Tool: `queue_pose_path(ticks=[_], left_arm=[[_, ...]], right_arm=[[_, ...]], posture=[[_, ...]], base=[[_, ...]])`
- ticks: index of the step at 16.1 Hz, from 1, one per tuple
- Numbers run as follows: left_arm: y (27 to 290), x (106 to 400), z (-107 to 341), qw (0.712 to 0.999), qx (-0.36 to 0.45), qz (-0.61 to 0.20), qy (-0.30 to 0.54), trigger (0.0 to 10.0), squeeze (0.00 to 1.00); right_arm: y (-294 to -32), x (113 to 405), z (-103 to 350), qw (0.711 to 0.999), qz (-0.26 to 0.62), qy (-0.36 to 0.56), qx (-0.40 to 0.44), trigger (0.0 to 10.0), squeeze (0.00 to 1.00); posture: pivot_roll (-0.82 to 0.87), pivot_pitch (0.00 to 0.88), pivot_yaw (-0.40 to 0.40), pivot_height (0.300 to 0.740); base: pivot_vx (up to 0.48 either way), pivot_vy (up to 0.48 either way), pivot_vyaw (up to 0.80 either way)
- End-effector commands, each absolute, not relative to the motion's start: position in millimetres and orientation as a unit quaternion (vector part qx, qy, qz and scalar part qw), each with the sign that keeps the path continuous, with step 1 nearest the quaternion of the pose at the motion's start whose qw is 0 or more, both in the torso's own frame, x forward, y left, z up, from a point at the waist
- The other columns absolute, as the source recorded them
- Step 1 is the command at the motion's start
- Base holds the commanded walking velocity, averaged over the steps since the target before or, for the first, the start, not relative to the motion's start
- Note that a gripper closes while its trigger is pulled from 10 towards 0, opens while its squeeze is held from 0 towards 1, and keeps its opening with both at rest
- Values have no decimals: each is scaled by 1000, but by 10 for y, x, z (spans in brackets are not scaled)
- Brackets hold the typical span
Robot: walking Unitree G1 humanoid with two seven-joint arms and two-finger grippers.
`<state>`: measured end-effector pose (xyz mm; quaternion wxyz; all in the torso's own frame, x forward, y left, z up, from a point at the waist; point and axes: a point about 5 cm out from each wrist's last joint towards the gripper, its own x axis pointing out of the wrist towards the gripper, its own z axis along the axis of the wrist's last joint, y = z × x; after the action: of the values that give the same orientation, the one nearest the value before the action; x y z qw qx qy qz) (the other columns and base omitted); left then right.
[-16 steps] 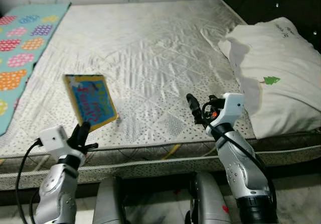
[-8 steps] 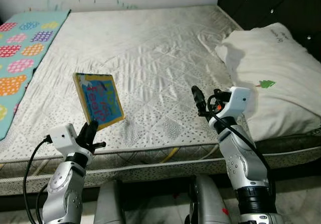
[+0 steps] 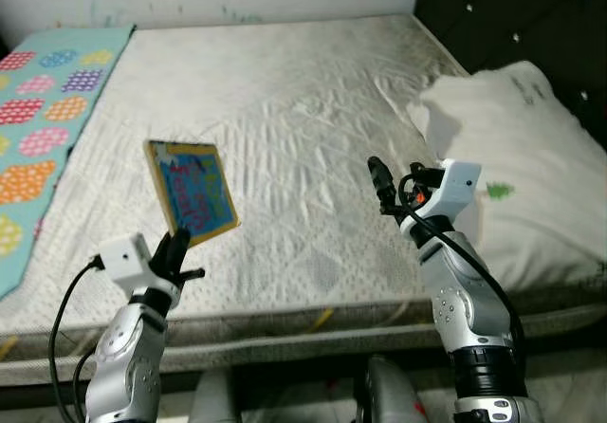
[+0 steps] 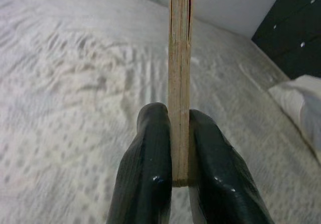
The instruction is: Clean up the room
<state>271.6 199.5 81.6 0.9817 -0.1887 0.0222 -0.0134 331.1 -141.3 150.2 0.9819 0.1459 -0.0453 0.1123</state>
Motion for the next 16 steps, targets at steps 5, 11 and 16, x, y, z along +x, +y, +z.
queue_pose_path(ticks=[5,11,16], left_arm=[[1984,2781,926,985,-169,-23,4,0,0],[1919,2827,928,986,-160,-36,21,4784,0],[1878,2811,1018,991,-90,-81,49,10000,0]], right_arm=[[-1448,3356,1553,983,107,-54,140,10000,0],[-1544,3331,1501,987,90,-46,128,10000,0],[-1733,3235,1362,994,48,-24,94,10000,0]], posture=[[-30,0,22,740],[-27,0,18,740],[-16,0,-10,740]], base=[[0,0,0],[0,0,0],[0,0,0]])
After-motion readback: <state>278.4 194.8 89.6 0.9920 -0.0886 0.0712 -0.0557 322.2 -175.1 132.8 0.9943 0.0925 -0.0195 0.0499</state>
